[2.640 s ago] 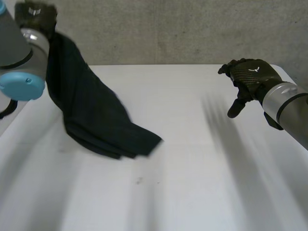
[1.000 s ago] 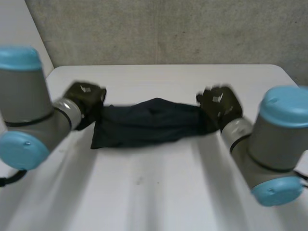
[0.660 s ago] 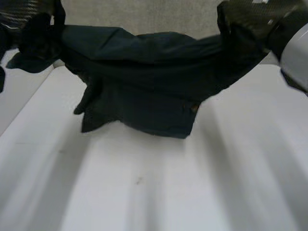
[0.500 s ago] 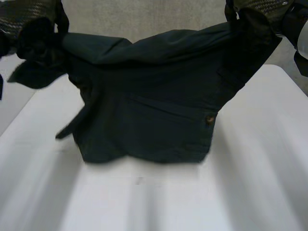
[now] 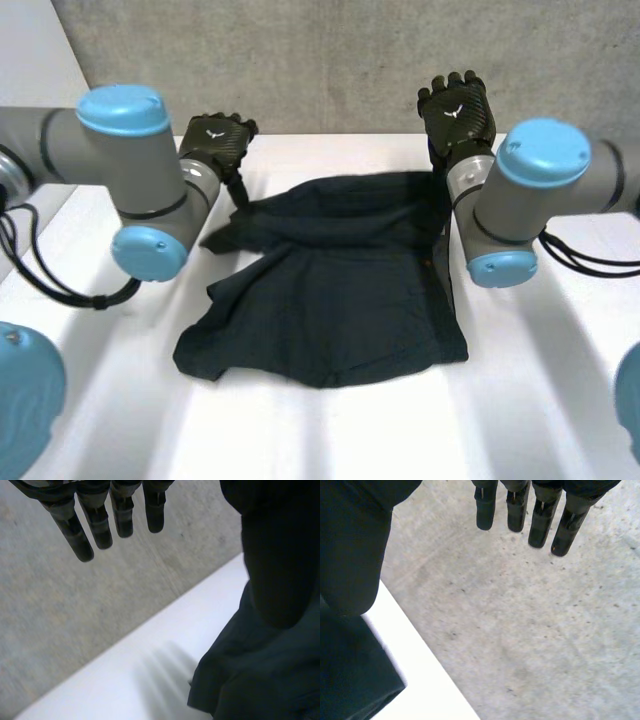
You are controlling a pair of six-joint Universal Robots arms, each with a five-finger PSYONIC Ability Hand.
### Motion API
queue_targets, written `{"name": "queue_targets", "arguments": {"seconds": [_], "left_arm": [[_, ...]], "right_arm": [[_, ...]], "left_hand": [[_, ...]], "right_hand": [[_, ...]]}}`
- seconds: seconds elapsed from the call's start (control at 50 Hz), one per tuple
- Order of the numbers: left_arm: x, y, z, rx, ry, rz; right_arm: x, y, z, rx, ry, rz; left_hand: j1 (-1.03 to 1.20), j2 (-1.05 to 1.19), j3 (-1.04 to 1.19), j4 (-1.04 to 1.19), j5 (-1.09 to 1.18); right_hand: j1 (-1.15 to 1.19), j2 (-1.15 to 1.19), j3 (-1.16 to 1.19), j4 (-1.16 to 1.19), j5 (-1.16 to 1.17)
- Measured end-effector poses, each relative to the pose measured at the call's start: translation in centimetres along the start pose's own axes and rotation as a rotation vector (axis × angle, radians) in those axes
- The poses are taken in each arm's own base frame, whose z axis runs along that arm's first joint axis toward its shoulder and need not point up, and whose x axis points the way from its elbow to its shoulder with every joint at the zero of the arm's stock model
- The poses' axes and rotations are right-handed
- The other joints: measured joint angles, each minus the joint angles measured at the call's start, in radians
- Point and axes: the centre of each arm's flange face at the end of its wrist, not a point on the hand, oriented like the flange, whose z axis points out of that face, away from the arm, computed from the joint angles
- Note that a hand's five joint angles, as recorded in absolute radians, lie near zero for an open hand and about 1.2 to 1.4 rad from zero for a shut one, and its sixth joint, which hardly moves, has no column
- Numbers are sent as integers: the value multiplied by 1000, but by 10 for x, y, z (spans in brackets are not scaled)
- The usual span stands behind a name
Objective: Fold the shorts.
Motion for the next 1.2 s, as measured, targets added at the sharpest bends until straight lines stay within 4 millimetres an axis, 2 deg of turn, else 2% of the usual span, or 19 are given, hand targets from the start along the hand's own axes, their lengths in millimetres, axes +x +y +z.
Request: {"name": "queue_targets", "arguments": {"seconds": [0.02,0.08,0.16,0.18,0.2,0.22,0.24,0.34,0.36,0.44,0.54,0.62,0.78,0.8,0.88,0.96,1.0,1.02,1.2], "left_arm": [[3,1,6,32,-12,14],[11,0,9,63,-21,40],[19,-9,-1,74,-17,69],[20,-17,-14,67,-9,83],[21,-23,-27,54,0,91],[21,-23,-27,54,0,91],[20,-28,-45,32,14,98],[17,-29,-88,-27,45,105],[16,-25,-104,-54,58,107],[16,-10,-141,-120,97,111],[22,20,-176,-220,170,115],[28,45,-197,-302,219,117],[30,69,-206,-352,226,116],[29,73,-204,-351,213,115],[27,79,-197,-350,185,114],[23,87,-189,-361,155,114],[22,90,-186,-367,149,115],[22,92,-185,-371,145,115],[22,99,-179,-371,139,120]], "right_arm": [[-2,4,2,8,12,-13],[-4,9,4,23,48,-53],[3,2,-4,7,38,-48],[6,-3,-9,-3,24,-38],[13,-15,-27,-35,-36,-3],[13,-15,-27,-35,-36,-3],[17,-23,-42,-66,-97,30],[17,-31,-85,-188,-269,120],[16,-28,-101,-249,-327,150],[12,-14,-138,-409,-448,215],[4,4,-174,-494,-524,250],[-4,19,-190,-488,-535,254],[-15,38,-203,-460,-523,241],[-17,43,-203,-453,-518,231],[-18,49,-202,-442,-508,206],[-18,55,-198,-431,-494,180],[-19,58,-197,-432,-492,175],[-19,59,-196,-434,-490,172],[-17,63,-194,-449,-469,151]], "left_hand": [[-66,-81,-80,-76,-80],[-88,-113,-114,-107,-102],[-96,-127,-120,-114,-102],[-96,-127,-120,-114,-102],[-96,-127,-120,-114,-102],[-96,-127,-120,-114,-102],[-96,-127,-120,-114,-102],[-96,-126,-119,-113,-102],[-92,-120,-118,-110,-99],[-34,-46,-58,-44,-46],[134,105,96,113,114],[169,151,143,163,165],[169,156,143,167,170],[169,156,144,167,170],[169,156,143,167,169],[169,156,143,166,168],[168,154,143,165,167],[168,154,143,165,166],[172,156,144,166,167]], "right_hand": [[0,0,0,0,0],[-38,-85,-105,-97,-85],[-38,-85,-105,-97,-85],[-38,-85,-105,-97,-85],[-38,-85,-105,-97,-85],[-38,-85,-105,-97,-85],[-38,-85,-105,-97,-85],[-38,-85,-105,-97,-85],[-38,-85,-105,-97,-85],[-37,-82,-99,-96,-85],[66,48,43,25,30],[142,134,131,114,106],[174,167,171,155,144],[261,283,270,249,235],[386,430,407,391,376],[625,709,701,687,658],[625,709,701,687,658],[704,859,850,838,794],[705,866,874,860,805]]}}
